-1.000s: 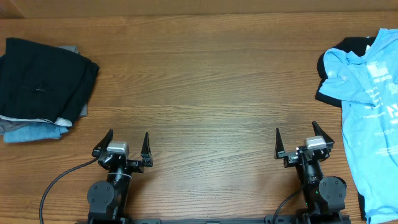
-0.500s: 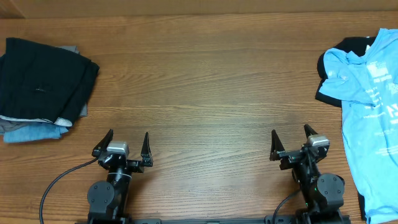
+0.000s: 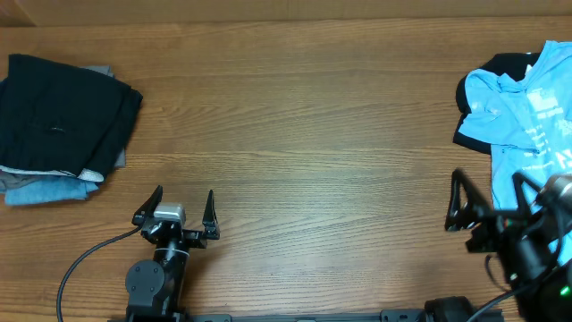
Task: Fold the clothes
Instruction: 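Reach the right gripper to the light-blue shirt and pinch its edge, then lift the light-blue shirt with the right gripper toward table center, then grasp the hanging shirt's other edge with the left gripper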
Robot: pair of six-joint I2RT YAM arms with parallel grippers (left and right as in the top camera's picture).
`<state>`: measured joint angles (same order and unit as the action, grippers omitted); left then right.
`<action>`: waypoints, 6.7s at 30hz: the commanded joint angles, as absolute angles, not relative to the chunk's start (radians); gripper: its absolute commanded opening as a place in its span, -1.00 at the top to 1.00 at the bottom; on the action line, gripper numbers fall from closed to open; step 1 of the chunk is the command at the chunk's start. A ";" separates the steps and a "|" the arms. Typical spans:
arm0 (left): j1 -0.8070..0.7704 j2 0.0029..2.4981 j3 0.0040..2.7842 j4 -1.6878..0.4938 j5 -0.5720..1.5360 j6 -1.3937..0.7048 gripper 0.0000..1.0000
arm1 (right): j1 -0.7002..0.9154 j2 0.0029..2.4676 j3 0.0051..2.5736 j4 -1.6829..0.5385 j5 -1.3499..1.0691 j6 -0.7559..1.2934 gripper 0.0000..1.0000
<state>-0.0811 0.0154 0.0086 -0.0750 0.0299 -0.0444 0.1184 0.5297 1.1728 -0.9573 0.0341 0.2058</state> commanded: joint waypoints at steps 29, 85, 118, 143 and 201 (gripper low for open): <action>-0.086 0.013 0.005 -0.075 0.041 -0.022 -1.00 | -0.328 1.699 1.877 -1.451 0.168 0.393 -0.47; -0.086 0.013 0.005 -0.075 0.041 -0.022 -1.00 | -0.645 2.149 1.857 -1.068 -0.099 0.478 0.54; -0.086 0.013 0.005 -0.075 0.041 -0.022 -1.00 | -0.526 1.381 1.861 -0.996 -0.477 0.305 0.92; -0.086 0.013 0.005 -0.075 0.041 -0.022 -1.00 | 0.432 1.346 1.860 -0.872 -0.488 0.249 0.92; -0.308 1.353 1.265 -1.121 0.222 0.079 -1.00 | 0.432 1.351 1.860 -1.027 -0.202 0.398 0.92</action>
